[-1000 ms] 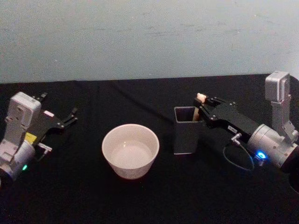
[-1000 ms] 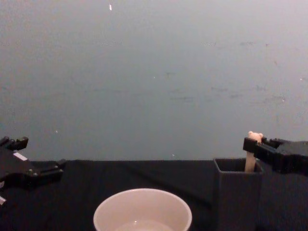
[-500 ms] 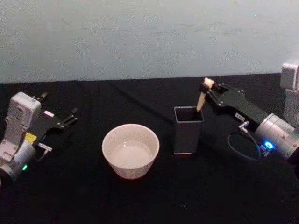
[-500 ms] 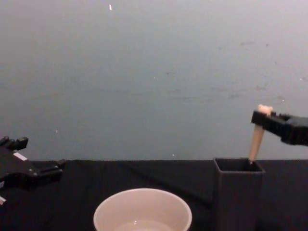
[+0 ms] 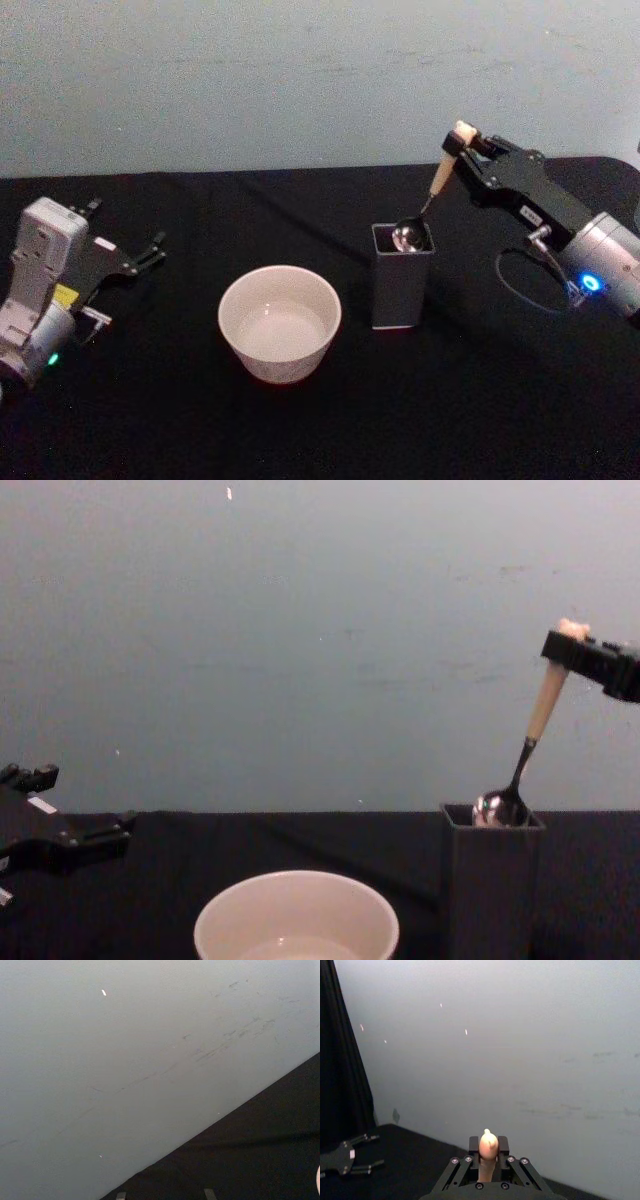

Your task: Pick up the stirring spoon with one hand, stir inside the cup, then place it back in its original position.

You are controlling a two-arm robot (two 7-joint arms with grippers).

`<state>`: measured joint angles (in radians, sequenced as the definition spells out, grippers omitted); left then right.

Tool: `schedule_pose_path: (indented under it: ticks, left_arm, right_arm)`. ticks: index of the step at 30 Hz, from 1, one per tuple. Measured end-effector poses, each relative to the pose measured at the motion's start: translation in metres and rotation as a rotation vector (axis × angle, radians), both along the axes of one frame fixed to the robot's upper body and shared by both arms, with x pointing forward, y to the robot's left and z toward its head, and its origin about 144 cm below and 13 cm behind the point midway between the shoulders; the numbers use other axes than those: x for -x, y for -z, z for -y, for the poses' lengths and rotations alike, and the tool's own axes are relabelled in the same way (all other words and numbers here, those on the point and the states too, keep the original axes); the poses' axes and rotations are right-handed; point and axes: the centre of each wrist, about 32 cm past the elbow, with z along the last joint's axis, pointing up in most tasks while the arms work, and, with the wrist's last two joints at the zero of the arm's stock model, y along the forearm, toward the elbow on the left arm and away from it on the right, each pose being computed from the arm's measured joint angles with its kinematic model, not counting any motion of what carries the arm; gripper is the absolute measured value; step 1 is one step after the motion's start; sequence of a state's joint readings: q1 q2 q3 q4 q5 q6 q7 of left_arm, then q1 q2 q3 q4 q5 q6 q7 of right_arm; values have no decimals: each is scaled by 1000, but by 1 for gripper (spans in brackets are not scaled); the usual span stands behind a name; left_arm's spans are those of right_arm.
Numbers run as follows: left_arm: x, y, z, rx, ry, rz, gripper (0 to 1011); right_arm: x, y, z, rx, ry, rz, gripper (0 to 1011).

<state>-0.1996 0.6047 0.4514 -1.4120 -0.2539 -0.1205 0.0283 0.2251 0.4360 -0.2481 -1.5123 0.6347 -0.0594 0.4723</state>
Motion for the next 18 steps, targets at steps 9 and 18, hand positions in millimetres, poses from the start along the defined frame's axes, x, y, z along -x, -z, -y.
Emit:
schedule_pose_path:
  ticks: [9, 18]
  left_arm:
    - [0, 0, 0, 0, 0, 0, 1001]
    - [0, 0, 0, 0, 0, 0, 1001]
  right_arm:
    - [-4, -12, -5, -37, -5, 48, 214]
    - [-8, -18, -16, -60, -48, 73, 214]
